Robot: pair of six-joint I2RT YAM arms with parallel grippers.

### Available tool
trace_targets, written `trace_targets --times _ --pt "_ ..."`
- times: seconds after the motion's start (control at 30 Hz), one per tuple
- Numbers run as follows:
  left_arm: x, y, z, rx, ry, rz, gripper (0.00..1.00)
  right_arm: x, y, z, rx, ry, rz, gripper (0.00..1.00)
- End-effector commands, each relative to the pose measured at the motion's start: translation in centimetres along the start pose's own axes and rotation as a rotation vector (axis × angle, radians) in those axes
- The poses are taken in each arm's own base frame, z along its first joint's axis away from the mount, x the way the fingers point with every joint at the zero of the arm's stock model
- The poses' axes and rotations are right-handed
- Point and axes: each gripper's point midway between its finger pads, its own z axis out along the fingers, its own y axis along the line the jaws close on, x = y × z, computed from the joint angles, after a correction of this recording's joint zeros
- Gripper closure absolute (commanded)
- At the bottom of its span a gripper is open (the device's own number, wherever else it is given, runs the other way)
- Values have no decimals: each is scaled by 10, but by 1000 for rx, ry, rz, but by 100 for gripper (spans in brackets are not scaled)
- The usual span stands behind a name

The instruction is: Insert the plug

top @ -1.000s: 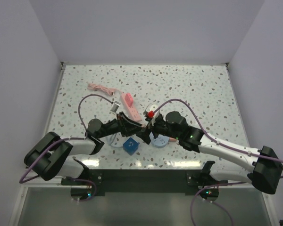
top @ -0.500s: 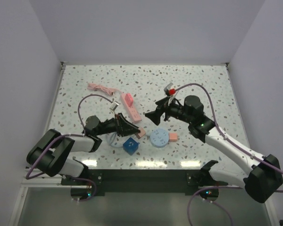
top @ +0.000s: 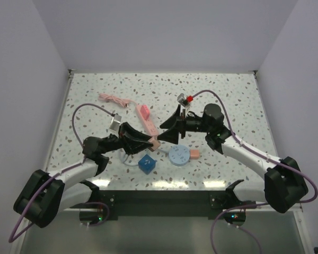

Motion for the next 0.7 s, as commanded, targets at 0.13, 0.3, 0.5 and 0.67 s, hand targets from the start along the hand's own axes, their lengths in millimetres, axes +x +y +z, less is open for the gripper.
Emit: trace_targets --times 0.13,0.3,0.5,0.67 --pt "-12 2 0 -8 -46 121 100 -5 32 -4 -165 -2 -10 13" --pt "-12 2 0 -2 -49 119 100 2 36 -3 -199 28 -17 15" --pt "-13 2 0 -2 -53 116 100 15 37 8 -211 94 -19 22" --pt "-12 3 0 -5 -52 114 100 18 37 10 -206 108 -32 31"
